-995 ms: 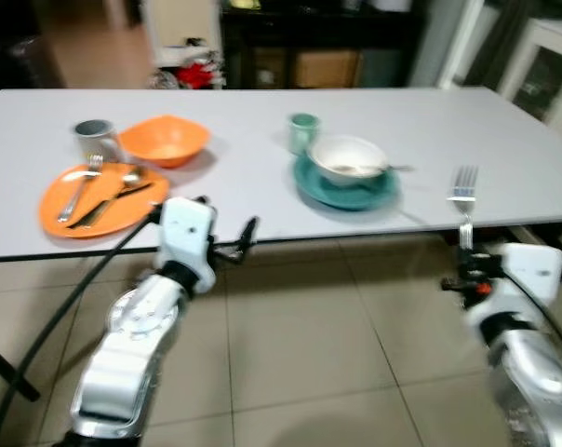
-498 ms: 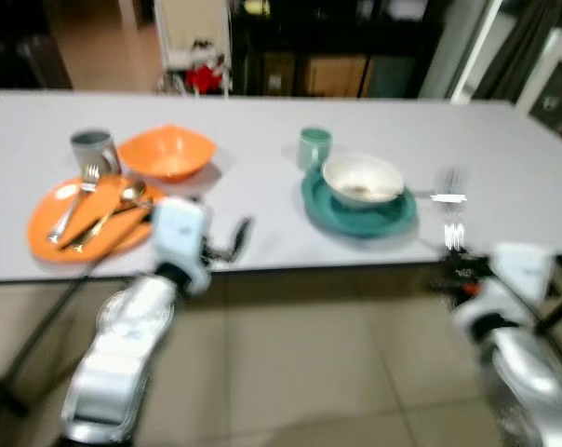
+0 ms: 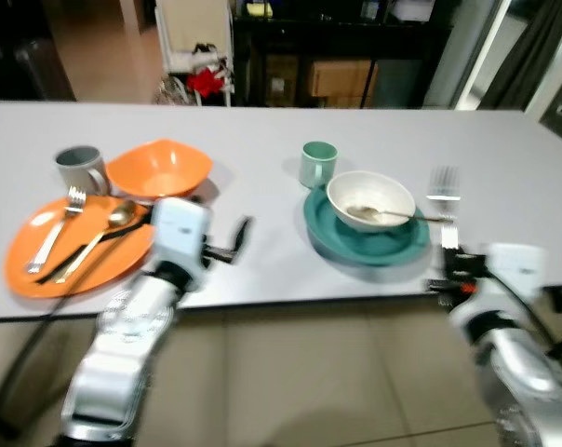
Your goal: Setting the table
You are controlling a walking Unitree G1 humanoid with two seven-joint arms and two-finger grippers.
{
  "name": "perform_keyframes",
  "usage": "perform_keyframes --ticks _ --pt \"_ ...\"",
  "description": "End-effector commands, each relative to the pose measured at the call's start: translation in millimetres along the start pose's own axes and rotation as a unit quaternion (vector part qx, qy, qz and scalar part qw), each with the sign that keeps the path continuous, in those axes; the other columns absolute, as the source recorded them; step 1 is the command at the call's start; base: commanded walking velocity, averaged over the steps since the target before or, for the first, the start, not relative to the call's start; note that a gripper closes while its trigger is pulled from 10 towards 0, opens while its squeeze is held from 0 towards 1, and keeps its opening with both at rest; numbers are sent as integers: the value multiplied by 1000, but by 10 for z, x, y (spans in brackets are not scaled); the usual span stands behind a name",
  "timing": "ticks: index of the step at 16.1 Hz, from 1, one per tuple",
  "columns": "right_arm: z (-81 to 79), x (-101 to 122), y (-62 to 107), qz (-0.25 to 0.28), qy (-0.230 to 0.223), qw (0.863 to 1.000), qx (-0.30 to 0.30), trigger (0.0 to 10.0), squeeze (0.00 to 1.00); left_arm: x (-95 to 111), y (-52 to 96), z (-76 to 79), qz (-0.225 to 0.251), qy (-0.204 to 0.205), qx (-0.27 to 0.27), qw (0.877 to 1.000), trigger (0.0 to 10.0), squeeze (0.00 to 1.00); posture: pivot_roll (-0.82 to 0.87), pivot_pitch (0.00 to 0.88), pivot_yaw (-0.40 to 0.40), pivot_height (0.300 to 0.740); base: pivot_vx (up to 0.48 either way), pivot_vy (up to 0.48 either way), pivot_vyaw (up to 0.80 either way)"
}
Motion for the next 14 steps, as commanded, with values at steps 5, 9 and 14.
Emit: perform_keyframes --ticks 5,9,14 --pt "100 85 -13 7 12 1000 -6 10000 0 37 -44 116 6 3 -21 1000 10000 0 -13 0 -56 740 347 0 0" --pt "69 169 -118 -16 48 997 54 10000 0 16 -48 195 -1 1 -49 999 10000 0 -17 0 -51 740 236 0 0" --pt "116 300 -289 -106 153 971 151 10000 0 91 -48 352 13 -26 -127 991 10000 0 -16 0 -54 740 0 0 0"
Point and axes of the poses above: a point about 5 cm out from each wrist's last joint towards the gripper, its own y axis pointing back from the gripper into the wrist, its own x axis along the axis of the wrist's last joint, z = x × y, the point moved 3 cm from there along -y, pointing out of the wrist towards the gripper, and after that the axes turned 11 degrees about -y, right-handed, at the moved point
